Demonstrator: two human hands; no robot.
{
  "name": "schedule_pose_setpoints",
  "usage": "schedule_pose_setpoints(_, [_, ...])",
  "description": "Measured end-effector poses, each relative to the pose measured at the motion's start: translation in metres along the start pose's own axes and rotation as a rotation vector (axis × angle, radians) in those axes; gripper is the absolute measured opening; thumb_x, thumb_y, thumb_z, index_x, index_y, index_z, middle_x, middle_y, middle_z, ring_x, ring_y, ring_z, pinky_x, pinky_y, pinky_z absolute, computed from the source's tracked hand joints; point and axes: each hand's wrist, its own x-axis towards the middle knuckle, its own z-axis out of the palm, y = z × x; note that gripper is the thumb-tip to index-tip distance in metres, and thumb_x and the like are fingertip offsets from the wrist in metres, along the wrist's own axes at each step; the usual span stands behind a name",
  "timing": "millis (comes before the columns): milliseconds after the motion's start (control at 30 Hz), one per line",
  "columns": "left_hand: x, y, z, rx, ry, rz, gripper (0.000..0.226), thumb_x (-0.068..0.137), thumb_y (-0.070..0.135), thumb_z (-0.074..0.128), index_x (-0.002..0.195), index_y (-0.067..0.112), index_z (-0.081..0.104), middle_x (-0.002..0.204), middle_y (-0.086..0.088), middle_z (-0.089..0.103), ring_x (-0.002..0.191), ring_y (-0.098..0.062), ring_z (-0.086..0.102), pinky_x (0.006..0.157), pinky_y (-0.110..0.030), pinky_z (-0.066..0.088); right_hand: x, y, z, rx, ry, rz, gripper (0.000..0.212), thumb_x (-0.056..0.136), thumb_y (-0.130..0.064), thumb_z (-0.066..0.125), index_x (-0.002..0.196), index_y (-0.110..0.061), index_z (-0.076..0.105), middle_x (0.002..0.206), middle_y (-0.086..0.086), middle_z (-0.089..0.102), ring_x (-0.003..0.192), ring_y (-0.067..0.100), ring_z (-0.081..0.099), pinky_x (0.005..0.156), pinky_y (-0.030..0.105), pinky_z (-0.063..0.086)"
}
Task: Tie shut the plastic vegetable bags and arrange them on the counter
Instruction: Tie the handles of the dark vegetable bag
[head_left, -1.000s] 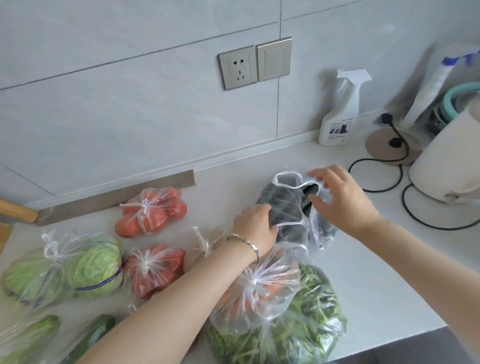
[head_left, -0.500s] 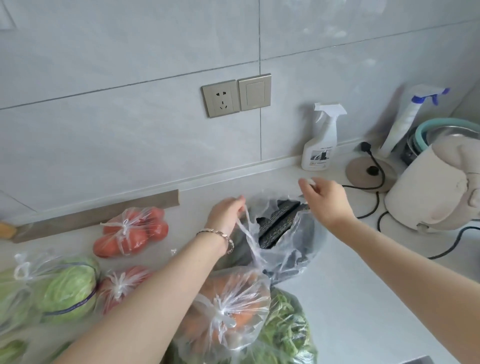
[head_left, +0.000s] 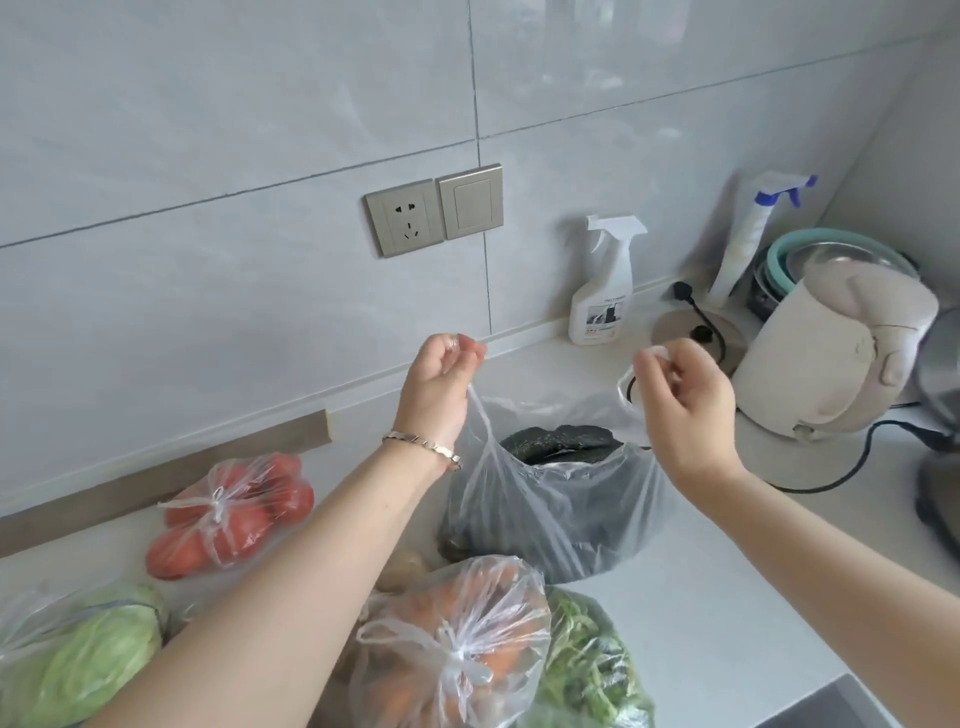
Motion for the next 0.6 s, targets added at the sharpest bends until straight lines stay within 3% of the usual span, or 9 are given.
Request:
schedule_pose_setpoints(100, [-0.001,-0.005,0.008,0.252,-0.127,-0.011,0.024,0.095,0.009,0.039,0.082,0.028,0.043,0.083,0.002,0.064,0.086,-0.017,0.063,0.078,-0.025,0.044,0.004,0.007,0.004,0.031,-0.153,-0.040,0.025,0.092,-0.018,0.047,0.069,-0.009,0.052,0.091,-0.007,0.046,0.090,-0.007,0.046,0.079,0.001,0.034])
schedule_pose_setpoints(167, [-0.001,-0.010,0.016,0.384,-0.185,0.010,0.022,0.096,0.009,0.038,0.093,0.030,0.046,0.080,0.003,0.065,0.075,-0.006,0.067,0.076,-0.019,0.047,0.015,0.017,0.006,0.139,-0.278,0.103,0.020,0.097,-0.020,0.041,0.079,-0.021,0.051,0.094,0.000,0.054,0.097,0.010,0.053,0.092,0.016,0.039])
schedule_pose_setpoints(200, [-0.002,-0.011,0.019,0.420,-0.193,0.017,0.023,0.095,0.009,0.038,0.098,0.029,0.048,0.080,0.002,0.062,0.068,0.001,0.066,0.070,-0.014,0.046,0.019,0.021,0.007,0.184,-0.315,0.166,0.020,0.098,-0.019,0.038,0.084,-0.026,0.050,0.089,0.000,0.056,0.092,0.011,0.055,0.091,0.022,0.042])
schedule_pose_setpoints(300, [-0.006,-0.018,0.030,0.405,-0.195,-0.011,0.028,0.095,0.006,0.039,0.109,0.026,0.055,0.082,-0.011,0.051,0.055,0.006,0.064,0.061,-0.014,0.046,0.030,0.033,0.010,0.131,-0.380,0.176,0.026,0.098,-0.009,0.033,0.100,-0.025,0.053,0.081,-0.010,0.048,0.062,-0.003,0.048,0.072,0.007,0.040])
schedule_pose_setpoints(400, [-0.005,-0.025,0.044,0.275,-0.195,-0.115,0.029,0.095,0.004,0.042,0.114,0.015,0.060,0.072,-0.019,0.051,0.047,-0.001,0.061,0.053,-0.011,0.050,0.045,0.042,0.020,0.093,-0.422,0.181,0.033,0.097,-0.004,0.033,0.115,-0.019,0.055,0.074,-0.005,0.045,0.060,-0.001,0.046,0.066,0.005,0.037])
schedule_pose_setpoints(467, [-0.005,-0.030,0.051,0.187,-0.175,-0.189,0.024,0.090,0.001,0.049,0.103,0.013,0.065,0.062,-0.016,0.056,0.046,-0.006,0.061,0.054,-0.017,0.055,0.050,0.046,0.028,0.184,-0.465,0.318,0.031,0.095,-0.004,0.038,0.113,-0.016,0.059,0.064,-0.001,0.044,0.056,0.011,0.044,0.056,0.012,0.041])
schedule_pose_setpoints(533, [-0.002,-0.037,0.058,0.086,-0.124,-0.278,0.016,0.083,-0.001,0.058,0.093,0.005,0.069,0.053,-0.004,0.064,0.047,-0.009,0.062,0.051,-0.020,0.054,0.049,0.048,0.037,0.253,-0.527,0.447,0.025,0.091,-0.001,0.045,0.104,-0.012,0.065,0.063,-0.002,0.049,0.046,0.008,0.043,0.045,0.014,0.038])
schedule_pose_setpoints(600, [0.001,-0.045,0.063,-0.036,-0.022,-0.393,0.009,0.079,-0.003,0.062,0.082,0.004,0.067,0.054,-0.003,0.067,0.047,-0.011,0.063,0.048,-0.019,0.052,0.042,0.048,0.043,0.316,-0.547,0.541,0.018,0.087,0.001,0.054,0.087,-0.010,0.068,0.063,0.001,0.058,0.045,0.006,0.049,0.048,0.017,0.043])
